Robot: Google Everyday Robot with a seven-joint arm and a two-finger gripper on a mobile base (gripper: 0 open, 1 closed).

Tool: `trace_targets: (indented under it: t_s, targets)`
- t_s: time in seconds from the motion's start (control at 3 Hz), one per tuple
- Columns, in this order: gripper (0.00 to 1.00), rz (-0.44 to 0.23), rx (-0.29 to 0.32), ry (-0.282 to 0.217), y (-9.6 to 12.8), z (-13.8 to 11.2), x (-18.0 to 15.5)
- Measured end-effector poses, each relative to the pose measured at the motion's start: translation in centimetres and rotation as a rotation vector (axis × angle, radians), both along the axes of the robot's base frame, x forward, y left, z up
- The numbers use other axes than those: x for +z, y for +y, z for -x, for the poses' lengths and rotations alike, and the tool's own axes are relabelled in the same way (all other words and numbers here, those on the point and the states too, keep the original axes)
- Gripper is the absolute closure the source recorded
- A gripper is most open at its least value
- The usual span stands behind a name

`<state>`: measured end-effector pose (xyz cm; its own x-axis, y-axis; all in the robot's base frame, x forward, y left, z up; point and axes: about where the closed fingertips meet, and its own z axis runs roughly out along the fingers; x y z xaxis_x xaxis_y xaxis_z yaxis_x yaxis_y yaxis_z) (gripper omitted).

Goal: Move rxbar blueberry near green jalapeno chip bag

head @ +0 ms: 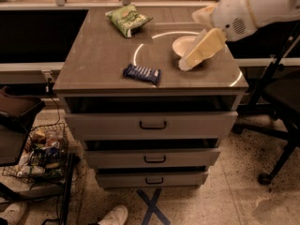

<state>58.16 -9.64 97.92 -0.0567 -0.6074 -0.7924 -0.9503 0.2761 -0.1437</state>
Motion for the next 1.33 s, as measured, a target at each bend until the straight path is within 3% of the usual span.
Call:
trace_targets:
  t_s: [0.33,1.0,1.33]
  targets:
    - [0.0,0.025,0.042,0.031,1.3,-0.4,-1.8]
    - [0.0,-0.027,0.122,0.087,3.4,-2.7,-9.4]
    - [0.0,-0.053,0.138,0.105,4.3,-3.6,-11.5]
